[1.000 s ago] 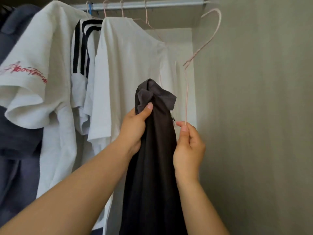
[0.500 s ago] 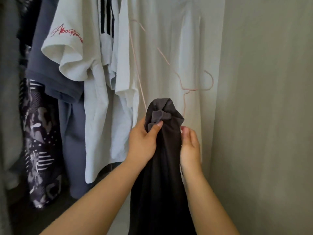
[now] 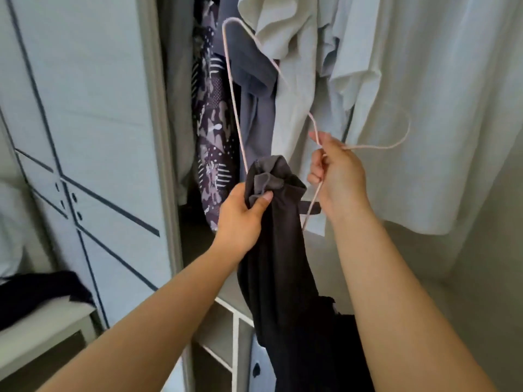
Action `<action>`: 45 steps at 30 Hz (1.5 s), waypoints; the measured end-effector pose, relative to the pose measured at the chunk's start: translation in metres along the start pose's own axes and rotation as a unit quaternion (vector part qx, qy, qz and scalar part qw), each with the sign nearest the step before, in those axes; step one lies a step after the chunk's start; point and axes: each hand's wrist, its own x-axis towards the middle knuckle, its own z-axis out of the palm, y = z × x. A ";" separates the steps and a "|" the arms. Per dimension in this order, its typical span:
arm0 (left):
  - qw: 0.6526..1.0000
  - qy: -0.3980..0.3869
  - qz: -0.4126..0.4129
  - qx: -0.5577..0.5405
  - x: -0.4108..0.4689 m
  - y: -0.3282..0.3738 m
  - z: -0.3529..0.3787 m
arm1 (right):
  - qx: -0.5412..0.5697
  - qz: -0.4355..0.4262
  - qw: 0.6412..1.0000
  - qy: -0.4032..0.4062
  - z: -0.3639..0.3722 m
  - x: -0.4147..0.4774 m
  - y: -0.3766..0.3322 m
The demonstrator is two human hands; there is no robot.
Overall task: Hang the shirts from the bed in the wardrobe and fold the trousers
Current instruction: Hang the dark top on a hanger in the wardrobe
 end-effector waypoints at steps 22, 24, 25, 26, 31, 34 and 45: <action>0.985 0.076 -0.130 0.086 -0.031 -0.055 -0.173 | -0.255 -0.034 0.955 -0.146 0.141 -0.070 0.161; 0.982 0.064 -0.170 0.045 -0.035 -0.062 -0.179 | -0.266 -0.031 0.950 -0.163 0.140 -0.071 0.167; 0.980 0.067 -0.187 0.010 -0.036 -0.065 -0.182 | -0.270 -0.026 0.948 -0.167 0.138 -0.071 0.172; 0.976 0.078 -0.204 -0.025 -0.037 -0.067 -0.186 | -0.267 -0.017 0.949 -0.163 0.135 -0.069 0.175; 0.954 0.173 -0.227 -0.087 -0.029 -0.075 -0.208 | -0.271 0.010 0.954 -0.126 0.102 -0.054 0.187; 0.951 0.208 -0.227 -0.012 -0.026 -0.082 -0.223 | -0.289 0.002 0.944 -0.156 0.087 -0.052 0.193; 0.929 0.103 -0.229 0.272 -0.048 -0.090 -0.253 | -0.331 -0.003 0.906 -0.264 0.039 -0.041 0.192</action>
